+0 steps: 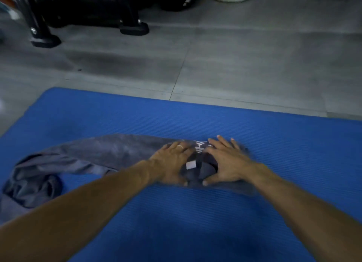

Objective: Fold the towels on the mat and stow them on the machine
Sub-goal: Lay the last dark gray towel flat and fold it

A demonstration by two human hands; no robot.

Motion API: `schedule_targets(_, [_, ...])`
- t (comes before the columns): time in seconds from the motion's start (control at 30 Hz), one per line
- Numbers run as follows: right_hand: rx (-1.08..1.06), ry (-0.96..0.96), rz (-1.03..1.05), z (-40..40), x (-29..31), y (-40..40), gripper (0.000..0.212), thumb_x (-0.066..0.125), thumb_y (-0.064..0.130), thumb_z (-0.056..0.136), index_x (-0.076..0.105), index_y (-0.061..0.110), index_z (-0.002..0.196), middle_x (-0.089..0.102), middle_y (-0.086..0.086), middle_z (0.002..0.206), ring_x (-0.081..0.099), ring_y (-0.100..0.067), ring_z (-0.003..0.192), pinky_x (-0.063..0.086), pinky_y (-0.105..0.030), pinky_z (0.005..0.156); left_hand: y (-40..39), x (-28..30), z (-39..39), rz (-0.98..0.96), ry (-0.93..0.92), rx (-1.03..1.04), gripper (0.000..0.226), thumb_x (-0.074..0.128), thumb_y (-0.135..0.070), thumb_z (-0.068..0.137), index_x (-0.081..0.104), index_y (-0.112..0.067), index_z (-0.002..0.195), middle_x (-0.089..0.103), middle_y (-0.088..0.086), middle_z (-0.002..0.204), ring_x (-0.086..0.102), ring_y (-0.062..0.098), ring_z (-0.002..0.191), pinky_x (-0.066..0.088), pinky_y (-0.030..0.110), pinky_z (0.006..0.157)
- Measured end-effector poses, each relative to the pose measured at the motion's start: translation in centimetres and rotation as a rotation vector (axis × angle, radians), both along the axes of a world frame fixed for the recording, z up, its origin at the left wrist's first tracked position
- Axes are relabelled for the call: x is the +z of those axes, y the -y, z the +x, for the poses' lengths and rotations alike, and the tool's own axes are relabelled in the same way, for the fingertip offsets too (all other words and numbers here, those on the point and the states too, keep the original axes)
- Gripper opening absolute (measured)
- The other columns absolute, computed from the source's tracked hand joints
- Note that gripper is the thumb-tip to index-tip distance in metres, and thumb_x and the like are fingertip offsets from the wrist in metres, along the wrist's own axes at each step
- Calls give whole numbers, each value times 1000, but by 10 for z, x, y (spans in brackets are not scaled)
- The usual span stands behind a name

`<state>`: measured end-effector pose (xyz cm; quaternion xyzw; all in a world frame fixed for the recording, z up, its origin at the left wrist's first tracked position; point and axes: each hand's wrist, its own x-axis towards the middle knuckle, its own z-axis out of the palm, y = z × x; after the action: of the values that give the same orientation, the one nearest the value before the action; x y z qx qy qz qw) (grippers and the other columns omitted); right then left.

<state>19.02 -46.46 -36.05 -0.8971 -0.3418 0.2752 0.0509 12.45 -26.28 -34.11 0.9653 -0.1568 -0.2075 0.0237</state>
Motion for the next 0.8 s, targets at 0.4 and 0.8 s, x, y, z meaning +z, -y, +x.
schedule_targets(0.4, [-125,49,85,18,27,51,34,54,18,86,52,51,77,43,10,85,49,-14,81,46,-38,70,4,-26,31,-61,132,7,37,46,-51,95,50,-22,118,57,-3,118,56,19,109,41,33,89])
schedule_targets(0.8, [-496,221,-526,-53,81,265,41,57,28,86,52,29,127,52,-3,123,51,-26,119,43,-42,94,249,-6,25,-391,-62,-410,46,53,-43,93,46,-21,133,50,1,126,49,21,118,44,39,94])
